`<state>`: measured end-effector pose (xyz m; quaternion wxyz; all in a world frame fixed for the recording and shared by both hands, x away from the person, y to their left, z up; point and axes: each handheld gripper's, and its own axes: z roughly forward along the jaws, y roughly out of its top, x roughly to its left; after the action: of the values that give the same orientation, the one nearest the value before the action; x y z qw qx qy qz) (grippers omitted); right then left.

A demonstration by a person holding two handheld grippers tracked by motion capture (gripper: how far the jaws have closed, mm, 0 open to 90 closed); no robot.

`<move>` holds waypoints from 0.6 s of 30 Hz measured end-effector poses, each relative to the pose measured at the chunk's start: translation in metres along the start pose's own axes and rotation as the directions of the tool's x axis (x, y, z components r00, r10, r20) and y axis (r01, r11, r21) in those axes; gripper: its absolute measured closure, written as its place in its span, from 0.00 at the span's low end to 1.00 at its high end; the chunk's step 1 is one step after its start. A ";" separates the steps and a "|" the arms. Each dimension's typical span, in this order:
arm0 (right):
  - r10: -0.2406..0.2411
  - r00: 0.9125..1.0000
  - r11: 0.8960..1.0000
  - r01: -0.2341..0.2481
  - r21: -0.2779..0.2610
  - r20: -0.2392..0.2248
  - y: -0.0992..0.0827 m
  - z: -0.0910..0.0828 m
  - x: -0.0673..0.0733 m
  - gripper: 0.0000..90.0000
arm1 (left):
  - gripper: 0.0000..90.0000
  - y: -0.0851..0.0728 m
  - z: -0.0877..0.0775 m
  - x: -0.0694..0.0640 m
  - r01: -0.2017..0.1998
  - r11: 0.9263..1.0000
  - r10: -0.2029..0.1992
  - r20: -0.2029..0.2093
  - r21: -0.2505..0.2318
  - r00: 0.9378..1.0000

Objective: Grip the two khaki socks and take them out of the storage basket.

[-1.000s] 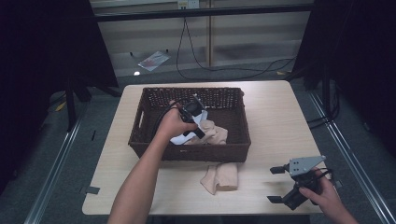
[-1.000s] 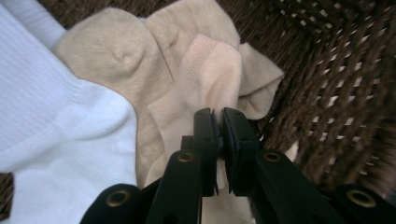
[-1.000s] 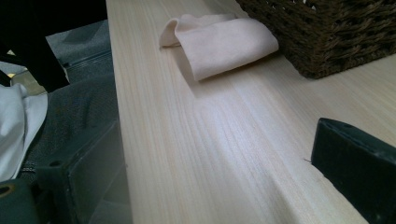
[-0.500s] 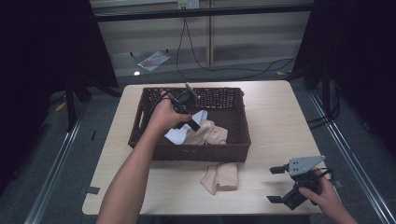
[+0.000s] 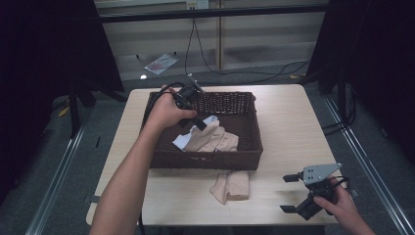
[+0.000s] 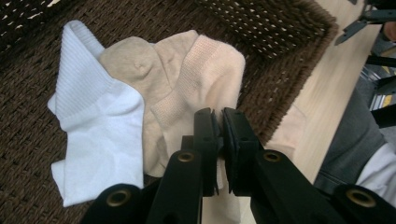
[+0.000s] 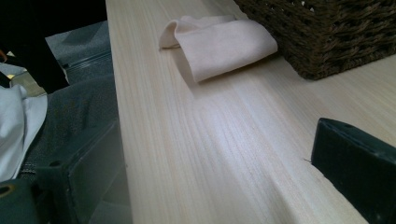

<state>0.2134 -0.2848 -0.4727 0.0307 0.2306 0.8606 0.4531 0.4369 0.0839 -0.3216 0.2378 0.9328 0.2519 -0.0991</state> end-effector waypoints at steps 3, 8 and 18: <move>0.003 1.000 1.000 -0.003 0.004 0.002 0.000 0.000 0.000 0.02 | 0.94 0.001 -0.004 -0.003 -0.001 1.000 0.001 0.004 0.011 1.000; 0.003 1.000 1.000 -0.003 0.004 0.002 0.000 0.000 0.000 0.02 | 0.94 0.003 -0.012 -0.008 0.002 1.000 -0.002 0.014 -0.003 1.000; 0.003 1.000 1.000 -0.003 0.002 0.000 0.000 0.000 0.000 0.02 | 0.94 0.005 -0.027 -0.015 -0.001 1.000 0.000 0.021 0.009 1.000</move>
<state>0.2133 -0.2848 -0.4725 0.0297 0.2320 0.8607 0.4521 0.4289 0.0869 -0.2916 0.2365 0.9328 0.2488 -0.1100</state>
